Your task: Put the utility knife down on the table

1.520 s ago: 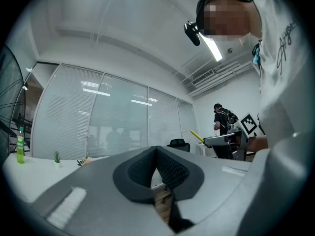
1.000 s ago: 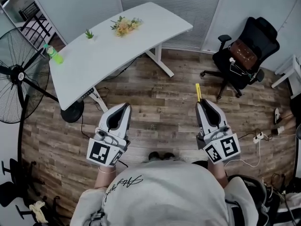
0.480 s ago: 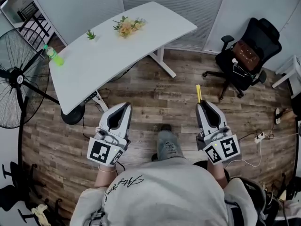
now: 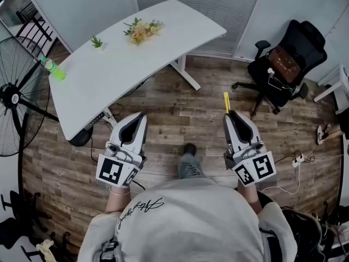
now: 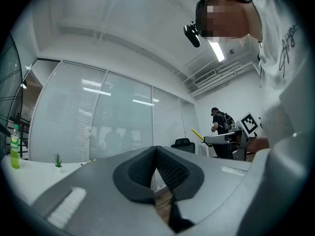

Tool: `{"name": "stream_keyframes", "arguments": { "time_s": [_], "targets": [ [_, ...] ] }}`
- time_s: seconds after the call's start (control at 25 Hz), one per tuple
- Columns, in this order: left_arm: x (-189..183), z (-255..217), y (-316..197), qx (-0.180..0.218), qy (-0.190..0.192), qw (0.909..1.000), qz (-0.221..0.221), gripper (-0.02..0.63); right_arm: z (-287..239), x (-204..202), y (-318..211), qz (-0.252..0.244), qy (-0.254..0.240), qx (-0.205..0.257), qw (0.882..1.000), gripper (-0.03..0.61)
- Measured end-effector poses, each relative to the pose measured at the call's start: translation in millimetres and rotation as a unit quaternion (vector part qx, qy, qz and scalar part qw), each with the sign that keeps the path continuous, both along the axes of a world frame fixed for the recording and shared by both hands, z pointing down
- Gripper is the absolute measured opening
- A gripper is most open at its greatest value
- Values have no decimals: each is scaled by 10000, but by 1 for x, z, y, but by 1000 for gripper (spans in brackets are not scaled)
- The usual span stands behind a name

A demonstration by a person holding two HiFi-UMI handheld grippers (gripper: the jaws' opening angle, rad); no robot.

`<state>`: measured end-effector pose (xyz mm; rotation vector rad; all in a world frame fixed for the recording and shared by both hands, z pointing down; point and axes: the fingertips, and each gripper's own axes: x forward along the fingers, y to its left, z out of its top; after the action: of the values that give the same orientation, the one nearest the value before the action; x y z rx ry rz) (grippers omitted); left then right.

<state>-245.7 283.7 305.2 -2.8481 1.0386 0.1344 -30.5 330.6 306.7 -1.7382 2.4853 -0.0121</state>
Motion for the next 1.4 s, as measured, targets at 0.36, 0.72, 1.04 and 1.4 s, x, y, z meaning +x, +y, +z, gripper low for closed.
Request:
{"name": "stream_keyframes", "arguments": {
  "time_s": [0.36, 0.72, 1.04, 1.4],
  "targets": [
    [37, -4, -64, 69, -4, 10000, -13, -8, 1, 40, -62, 35, -46, -2, 10000, 64],
    [62, -15, -131, 102, 92, 9997, -203, -8, -9, 60, -137, -237, -15, 41, 9997, 64],
    [89, -18, -184, 136, 130, 9992, -341, -8, -9, 87, -197, -403, -25, 24, 9992, 64],
    [104, -12, -214, 26, 99, 9996, -245, -8, -5, 92, -227, -431, -63, -26, 9990, 64]
  ]
}}
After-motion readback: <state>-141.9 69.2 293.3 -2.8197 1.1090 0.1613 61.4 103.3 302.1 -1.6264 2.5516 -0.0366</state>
